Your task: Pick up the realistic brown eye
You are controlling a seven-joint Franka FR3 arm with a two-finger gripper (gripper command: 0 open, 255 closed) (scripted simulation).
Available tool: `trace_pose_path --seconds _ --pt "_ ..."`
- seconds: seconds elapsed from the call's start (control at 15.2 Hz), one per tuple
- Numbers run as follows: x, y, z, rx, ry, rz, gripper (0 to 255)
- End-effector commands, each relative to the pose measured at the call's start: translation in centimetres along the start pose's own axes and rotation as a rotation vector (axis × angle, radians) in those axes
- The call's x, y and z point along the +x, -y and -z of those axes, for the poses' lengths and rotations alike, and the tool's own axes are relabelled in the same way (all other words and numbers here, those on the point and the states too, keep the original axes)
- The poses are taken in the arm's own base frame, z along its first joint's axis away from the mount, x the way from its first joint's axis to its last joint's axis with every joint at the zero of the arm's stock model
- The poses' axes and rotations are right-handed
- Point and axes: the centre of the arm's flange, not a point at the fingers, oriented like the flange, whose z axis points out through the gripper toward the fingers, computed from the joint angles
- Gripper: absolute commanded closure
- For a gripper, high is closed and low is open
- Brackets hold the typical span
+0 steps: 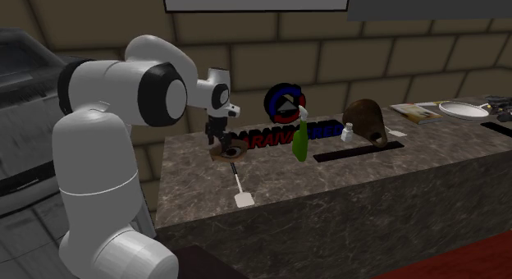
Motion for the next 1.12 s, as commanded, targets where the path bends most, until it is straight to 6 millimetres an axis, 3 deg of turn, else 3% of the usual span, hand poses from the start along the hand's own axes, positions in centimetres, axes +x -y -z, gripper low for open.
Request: trace_pose_path --seconds 0.0,0.26,0.33,0.92,1.06 --pt "0.3 0.1 -1.0 0.001 0.0 0.0 0" --pt "0.4 0.1 -2.3 0.001 0.0 0.0 0" --pt "0.4 0.1 -2.3 0.001 0.0 0.0 255" --pt "0.4 0.1 -2.3 0.001 0.0 0.0 255" --pt "0.3 0.1 -1.3 0.001 0.0 0.0 255"
